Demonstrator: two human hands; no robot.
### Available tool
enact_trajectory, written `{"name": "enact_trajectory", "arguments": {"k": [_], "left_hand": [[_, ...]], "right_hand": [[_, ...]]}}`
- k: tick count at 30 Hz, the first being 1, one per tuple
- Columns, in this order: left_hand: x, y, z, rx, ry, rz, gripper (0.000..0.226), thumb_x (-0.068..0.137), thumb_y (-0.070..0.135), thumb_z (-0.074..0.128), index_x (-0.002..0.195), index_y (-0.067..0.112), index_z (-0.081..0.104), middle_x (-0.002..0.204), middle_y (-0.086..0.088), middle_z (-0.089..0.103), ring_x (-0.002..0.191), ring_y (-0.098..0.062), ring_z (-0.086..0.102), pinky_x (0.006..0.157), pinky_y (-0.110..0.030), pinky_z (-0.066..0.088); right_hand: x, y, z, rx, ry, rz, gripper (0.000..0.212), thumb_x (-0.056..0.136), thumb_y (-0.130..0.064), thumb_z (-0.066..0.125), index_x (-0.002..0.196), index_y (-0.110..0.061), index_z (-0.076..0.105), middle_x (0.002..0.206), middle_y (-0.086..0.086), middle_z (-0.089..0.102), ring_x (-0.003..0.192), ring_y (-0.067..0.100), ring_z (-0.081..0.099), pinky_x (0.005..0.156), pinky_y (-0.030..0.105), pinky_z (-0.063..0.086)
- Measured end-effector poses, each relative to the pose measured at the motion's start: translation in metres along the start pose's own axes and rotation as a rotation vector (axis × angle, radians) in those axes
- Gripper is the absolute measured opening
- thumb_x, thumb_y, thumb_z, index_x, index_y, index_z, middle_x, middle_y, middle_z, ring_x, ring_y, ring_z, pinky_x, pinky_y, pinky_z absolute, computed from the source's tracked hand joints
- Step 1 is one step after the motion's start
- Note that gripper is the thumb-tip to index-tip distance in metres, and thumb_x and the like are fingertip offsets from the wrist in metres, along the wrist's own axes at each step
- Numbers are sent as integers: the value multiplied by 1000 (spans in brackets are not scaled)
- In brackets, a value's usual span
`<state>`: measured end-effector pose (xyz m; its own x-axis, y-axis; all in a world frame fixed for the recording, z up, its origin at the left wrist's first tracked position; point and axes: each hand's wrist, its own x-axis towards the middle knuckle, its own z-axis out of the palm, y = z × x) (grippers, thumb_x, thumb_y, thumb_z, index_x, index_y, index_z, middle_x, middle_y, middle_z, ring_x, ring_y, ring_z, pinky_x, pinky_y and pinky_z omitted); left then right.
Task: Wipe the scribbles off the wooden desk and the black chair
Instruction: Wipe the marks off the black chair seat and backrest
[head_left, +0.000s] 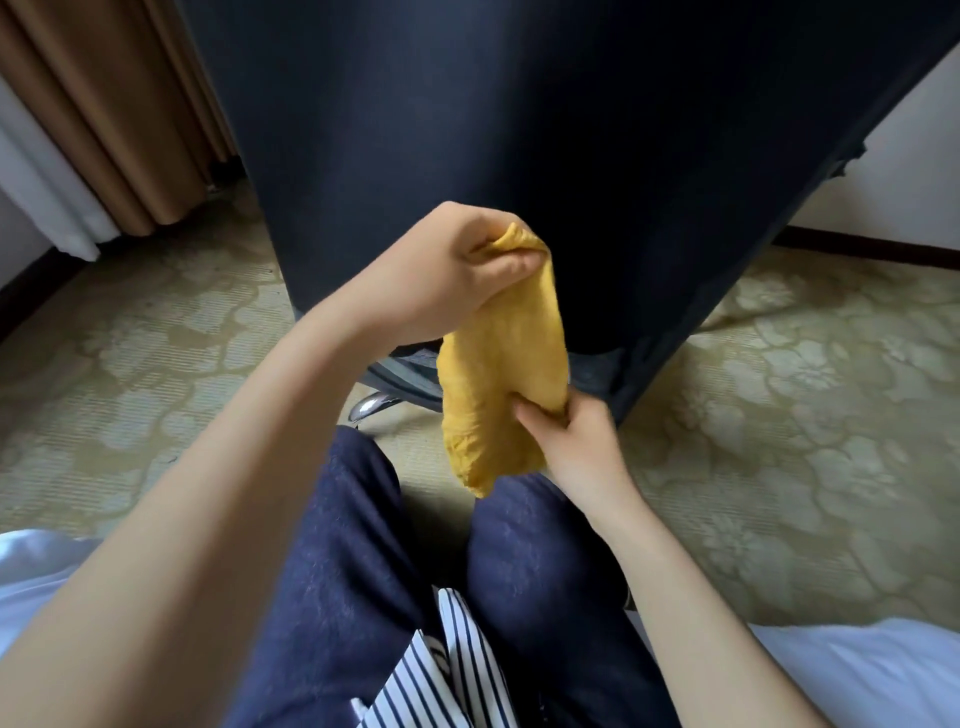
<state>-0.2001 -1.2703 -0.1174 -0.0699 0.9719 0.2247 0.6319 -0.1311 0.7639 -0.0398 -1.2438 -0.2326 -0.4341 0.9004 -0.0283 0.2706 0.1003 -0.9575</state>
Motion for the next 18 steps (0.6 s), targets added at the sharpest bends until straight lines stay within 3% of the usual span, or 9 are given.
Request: {"name": "enact_trajectory", "arguments": {"k": [3,5,7,8,11,14,16,18], "left_hand": [[4,-23,2,14,201,-109,11,93,22,57,96,22,67,92,6,67,83,-6,61,72,-15,48],[3,-45,14,-19,319,-245,19,91,20,59,109,24,64,105,3,63,100,-15,59,85,-24,47],[-5,-62,33,-80,307,-391,36,90,18,60,125,21,55,116,-1,56,109,-21,55,93,-33,45],[-12,-69,45,-78,267,-438,41,89,17,61,128,20,51,119,0,51,111,-18,51,94,-29,42],[-34,-78,75,-93,153,-468,29,85,16,66,113,20,57,114,4,50,101,-11,50,81,-15,35],[-49,-73,92,-259,-53,-444,14,86,19,67,97,25,64,103,9,64,102,-8,59,80,-16,42],[-52,-67,101,-305,-125,-408,22,87,23,65,108,28,63,108,14,64,102,1,56,82,-13,42],[-51,-62,106,-371,-85,-359,28,89,24,64,117,27,61,104,11,66,94,0,58,80,-19,44]], "right_hand": [[-2,-1,-8,52,58,-12,9,87,-24,66,82,-30,62,78,-8,70,78,6,65,72,25,52],[-2,-1,-13,8,81,-54,8,85,-21,68,84,-28,63,79,-5,70,78,10,65,71,29,52],[1,-1,-17,-130,113,-111,12,83,-19,69,78,-28,63,72,-9,67,73,5,61,67,20,48],[2,-2,-19,-226,137,-138,15,82,-19,69,76,-30,62,71,-13,65,73,3,59,66,16,44],[4,-5,-22,-381,190,-169,18,81,-20,70,79,-34,59,82,-20,56,83,5,54,77,19,40],[6,-2,-23,-245,228,-78,12,80,-18,71,80,-28,64,98,-11,57,94,8,55,85,27,44],[6,-2,-24,-22,229,55,10,82,-16,69,91,-15,71,105,-5,62,99,11,59,86,31,50],[6,-4,-25,266,190,204,13,86,-14,64,95,-11,72,101,4,69,98,19,64,80,32,52]]}}
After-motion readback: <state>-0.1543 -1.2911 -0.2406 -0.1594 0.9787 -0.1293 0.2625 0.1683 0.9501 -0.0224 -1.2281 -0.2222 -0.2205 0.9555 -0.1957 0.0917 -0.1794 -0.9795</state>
